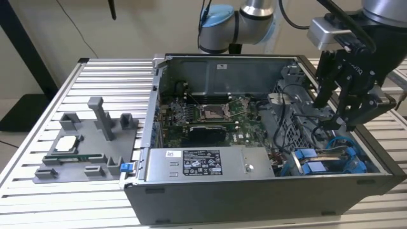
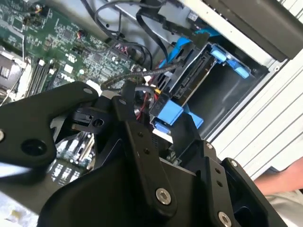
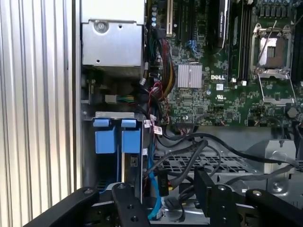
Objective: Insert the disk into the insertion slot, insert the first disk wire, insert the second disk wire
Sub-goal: 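Insert the first disk wire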
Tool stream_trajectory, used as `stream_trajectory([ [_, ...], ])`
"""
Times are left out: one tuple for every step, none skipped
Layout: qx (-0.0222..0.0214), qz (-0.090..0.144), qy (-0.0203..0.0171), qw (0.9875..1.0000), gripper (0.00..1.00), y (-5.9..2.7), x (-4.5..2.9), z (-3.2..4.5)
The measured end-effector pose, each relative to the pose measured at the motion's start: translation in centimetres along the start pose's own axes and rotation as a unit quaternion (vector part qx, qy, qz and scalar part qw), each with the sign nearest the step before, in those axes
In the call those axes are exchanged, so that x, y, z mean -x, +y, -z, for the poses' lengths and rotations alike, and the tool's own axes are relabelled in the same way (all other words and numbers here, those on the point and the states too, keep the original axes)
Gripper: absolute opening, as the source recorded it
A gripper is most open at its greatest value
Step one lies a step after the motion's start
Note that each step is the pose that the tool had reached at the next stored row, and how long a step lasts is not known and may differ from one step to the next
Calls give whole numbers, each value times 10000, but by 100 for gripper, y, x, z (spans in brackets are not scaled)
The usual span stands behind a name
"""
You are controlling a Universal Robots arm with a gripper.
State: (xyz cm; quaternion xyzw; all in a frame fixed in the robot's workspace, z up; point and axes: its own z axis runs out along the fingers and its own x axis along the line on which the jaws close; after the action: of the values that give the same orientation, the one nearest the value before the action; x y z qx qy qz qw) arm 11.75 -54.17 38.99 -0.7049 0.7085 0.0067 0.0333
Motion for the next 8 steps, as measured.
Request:
stream_trajectory([
  [-53,-2,-1,10000,100,1,-1,-6],
  [-72,-18,1,10000,100,4,-2,-14],
  [-75,-49,4,10000,100,5,-2,-19],
  [-77,-78,6,9999,100,11,-3,-25],
  [-79,-106,6,9999,100,21,-3,-33],
  [-81,-131,7,9999,100,32,-4,-40],
  [-84,-152,8,9998,100,42,-4,-46],
  [-86,-165,8,9998,100,49,-5,-52],
])
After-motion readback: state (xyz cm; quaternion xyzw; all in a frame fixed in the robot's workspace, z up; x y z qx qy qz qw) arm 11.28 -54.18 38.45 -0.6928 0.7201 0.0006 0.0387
